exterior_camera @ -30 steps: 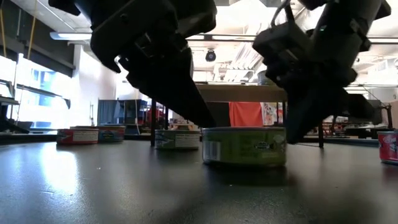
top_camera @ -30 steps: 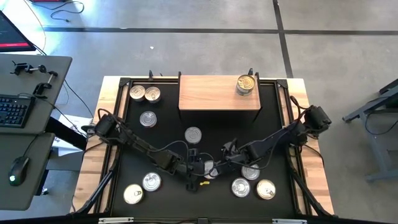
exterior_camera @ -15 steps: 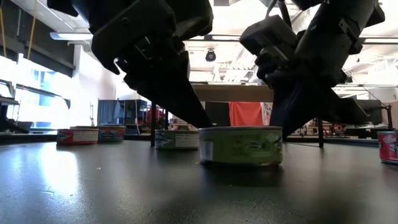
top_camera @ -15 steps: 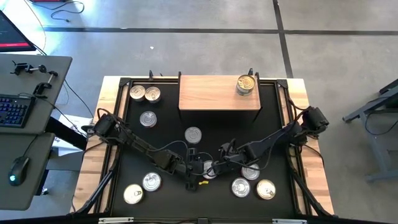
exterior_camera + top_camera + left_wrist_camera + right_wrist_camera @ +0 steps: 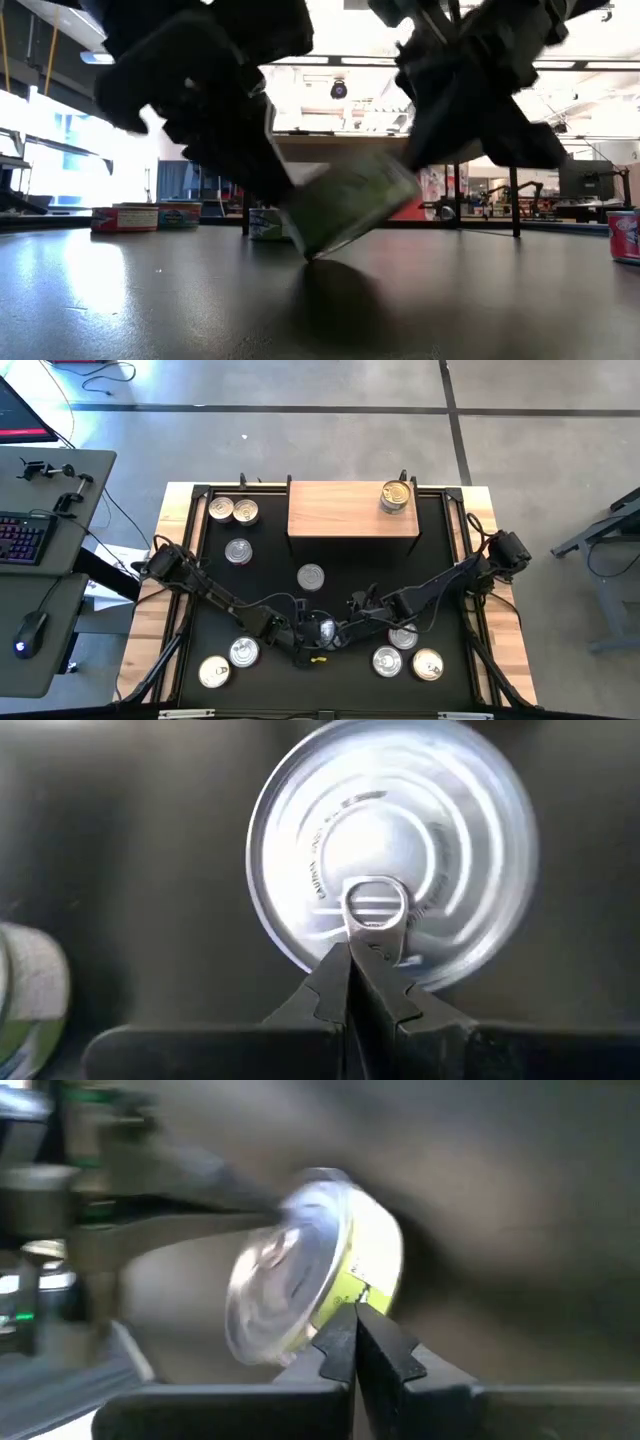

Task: Stack canned seafood by type on shelf
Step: Put the green tuna can on the shelf

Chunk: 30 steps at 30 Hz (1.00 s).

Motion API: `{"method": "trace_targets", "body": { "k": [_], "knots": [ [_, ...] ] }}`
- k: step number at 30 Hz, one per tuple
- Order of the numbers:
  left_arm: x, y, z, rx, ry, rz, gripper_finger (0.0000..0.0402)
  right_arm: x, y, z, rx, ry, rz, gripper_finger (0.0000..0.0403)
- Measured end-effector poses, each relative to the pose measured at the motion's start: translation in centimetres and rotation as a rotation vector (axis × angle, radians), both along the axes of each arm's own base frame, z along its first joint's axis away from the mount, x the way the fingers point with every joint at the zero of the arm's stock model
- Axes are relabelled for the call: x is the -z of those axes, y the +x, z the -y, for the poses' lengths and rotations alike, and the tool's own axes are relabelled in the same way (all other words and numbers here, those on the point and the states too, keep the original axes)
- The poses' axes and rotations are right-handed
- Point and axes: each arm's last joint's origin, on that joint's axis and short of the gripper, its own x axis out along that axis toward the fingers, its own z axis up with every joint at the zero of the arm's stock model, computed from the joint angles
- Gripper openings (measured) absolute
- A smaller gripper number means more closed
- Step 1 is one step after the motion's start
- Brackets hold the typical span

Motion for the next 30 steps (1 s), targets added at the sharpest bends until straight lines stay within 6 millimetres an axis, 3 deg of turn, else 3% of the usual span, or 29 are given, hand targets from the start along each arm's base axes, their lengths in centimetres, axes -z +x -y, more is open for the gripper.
{"method": "trace_targets", "body": {
  "k": [15, 23, 26, 30],
  "knots": [
    [0.6, -1.0, 0.3, -0.021, 0.055, -0.057, 0.0, -1.2, 0.3, 0.7, -0.057, -0.075, 0.016, 0.0],
    [-0.2, -2.2, 0.4, -0.071, 0.027, -0.107, 0.0, -6.0, -0.7, 2.7, -0.332, -0.275, 0.19, 0.0002],
    [-1.6, -3.3, 0.4, -0.058, 0.015, -0.095, 0.0, -7.1, -0.7, 4.0, -0.423, -0.287, 0.201, 0.0023],
    [-3.5, -6.1, -1.0, -0.13, -0.052, -0.036, 0.0, -8.2, 0.3, 5.5, -0.603, -0.35, 0.125, 0.0094]
  ]
}}
